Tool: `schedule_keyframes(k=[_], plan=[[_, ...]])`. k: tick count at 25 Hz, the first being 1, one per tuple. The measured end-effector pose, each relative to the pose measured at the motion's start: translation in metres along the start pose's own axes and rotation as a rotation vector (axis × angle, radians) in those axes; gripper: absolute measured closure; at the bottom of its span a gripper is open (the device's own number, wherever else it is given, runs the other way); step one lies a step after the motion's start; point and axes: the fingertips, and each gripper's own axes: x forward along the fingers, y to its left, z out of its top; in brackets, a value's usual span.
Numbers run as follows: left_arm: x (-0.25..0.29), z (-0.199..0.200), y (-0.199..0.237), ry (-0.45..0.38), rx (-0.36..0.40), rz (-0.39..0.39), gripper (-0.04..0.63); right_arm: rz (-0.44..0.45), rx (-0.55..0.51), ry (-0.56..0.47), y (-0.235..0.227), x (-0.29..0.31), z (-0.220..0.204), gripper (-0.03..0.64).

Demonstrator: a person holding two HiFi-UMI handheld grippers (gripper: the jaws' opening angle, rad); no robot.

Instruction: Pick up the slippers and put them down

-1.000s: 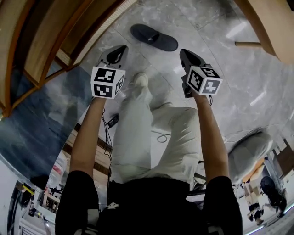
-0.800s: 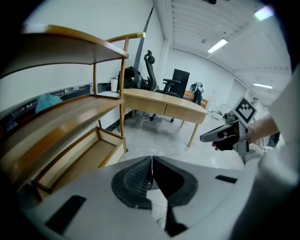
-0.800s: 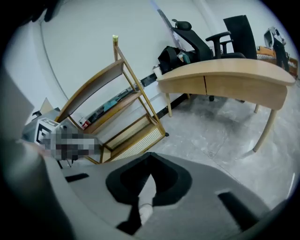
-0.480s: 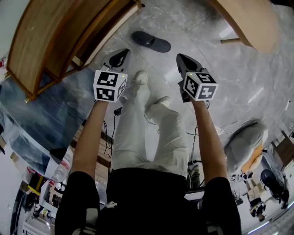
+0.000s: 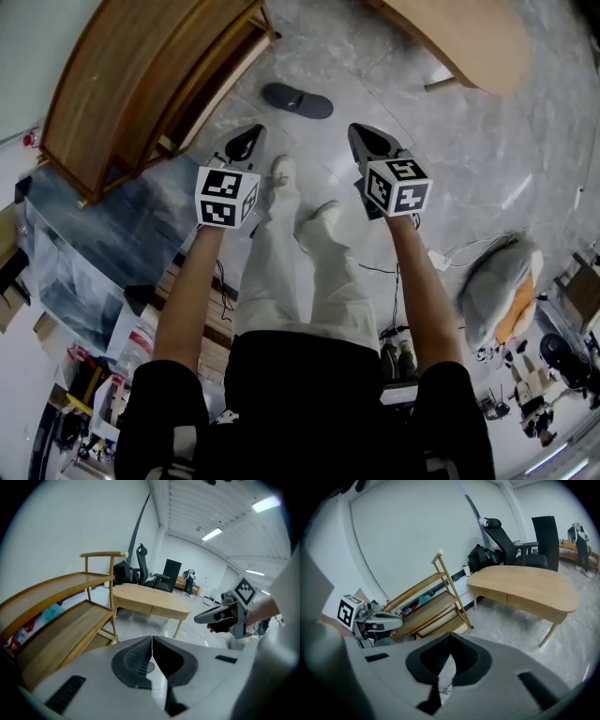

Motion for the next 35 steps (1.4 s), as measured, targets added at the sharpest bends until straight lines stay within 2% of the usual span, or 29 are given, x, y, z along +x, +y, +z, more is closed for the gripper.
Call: schedule_keyframes(k=[8, 14, 21, 27, 32, 35], plan=[[-0.048, 0.061, -0.039, -0.076, 0.006, -0.03, 0.588, -0.018, -0.068, -0.069, 0.024, -0.062, 0.041, 0.62], [-0.085, 0.099, -0.068, -0.144, -0.031, -0.02, 0.588, -0.012, -0.092, -0.129, 0.041, -0.108, 0.064, 0.62], [-0.123, 0.125, -0.102, -0.188, 0.032, -0.011, 0.588, 0.004, -0.115, -0.222, 0.067, -0.164, 0.095, 0.62], [-0.169, 0.154, -0.129, -0.247, 0.024, -0.015, 0.588, 0.036, -0.162, -0.31, 0.097, -0.216, 0.124, 0.62], [-0.204, 0.171, -0.151, -0.293, 0.085, 0.006, 0.588, 0.057, -0.201, -0.387, 0.125, -0.26, 0.143, 0.62], [-0.223, 0.181, -0.161, -0.324, 0.072, 0.008, 0.588, 0.069, -0.214, -0.424, 0.138, -0.283, 0.152, 0.62]])
